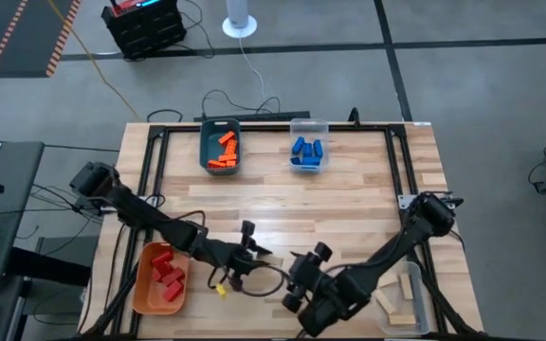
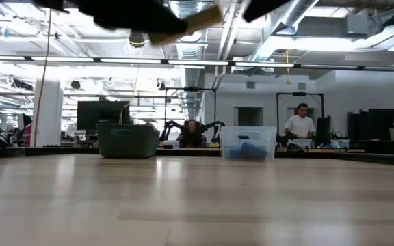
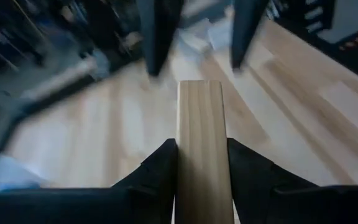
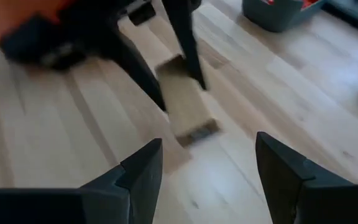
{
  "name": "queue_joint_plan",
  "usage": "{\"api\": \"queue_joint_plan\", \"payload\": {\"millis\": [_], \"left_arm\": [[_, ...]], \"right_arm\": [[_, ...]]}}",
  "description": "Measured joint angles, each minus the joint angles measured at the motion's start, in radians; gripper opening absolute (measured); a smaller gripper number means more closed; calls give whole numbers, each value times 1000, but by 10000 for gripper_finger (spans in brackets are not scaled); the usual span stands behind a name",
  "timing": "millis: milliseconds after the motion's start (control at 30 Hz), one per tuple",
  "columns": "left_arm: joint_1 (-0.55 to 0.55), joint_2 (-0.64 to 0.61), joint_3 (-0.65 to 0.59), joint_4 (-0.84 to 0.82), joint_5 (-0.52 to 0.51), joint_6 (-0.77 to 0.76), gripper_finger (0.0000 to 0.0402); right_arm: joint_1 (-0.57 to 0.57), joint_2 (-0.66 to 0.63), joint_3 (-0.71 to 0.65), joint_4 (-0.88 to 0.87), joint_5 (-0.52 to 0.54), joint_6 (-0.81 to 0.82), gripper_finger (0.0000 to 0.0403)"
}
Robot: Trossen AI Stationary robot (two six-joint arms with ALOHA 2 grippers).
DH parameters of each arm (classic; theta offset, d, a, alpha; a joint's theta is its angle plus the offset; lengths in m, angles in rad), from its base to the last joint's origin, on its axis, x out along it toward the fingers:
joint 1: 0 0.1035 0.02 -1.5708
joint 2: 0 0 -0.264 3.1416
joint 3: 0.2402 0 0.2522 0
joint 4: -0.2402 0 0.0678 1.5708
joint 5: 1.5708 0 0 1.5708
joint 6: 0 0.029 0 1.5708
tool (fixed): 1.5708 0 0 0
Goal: Sort blocks
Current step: Put the brown block into the bottom transparent bin
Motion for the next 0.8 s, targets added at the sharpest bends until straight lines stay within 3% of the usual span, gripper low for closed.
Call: {"api": "queue_joint_plan", "payload": {"millis": [200,533,800], "left_arm": [[-25,-6,-1,102,-137,226,112],[-78,-7,-1,253,-271,459,113],[-92,-7,0,385,-280,601,113]], "right_arm": [[-40,-19,0,132,1,-43,230],[-47,-97,0,137,68,-78,230],[-51,-110,0,237,50,-155,230]]}}
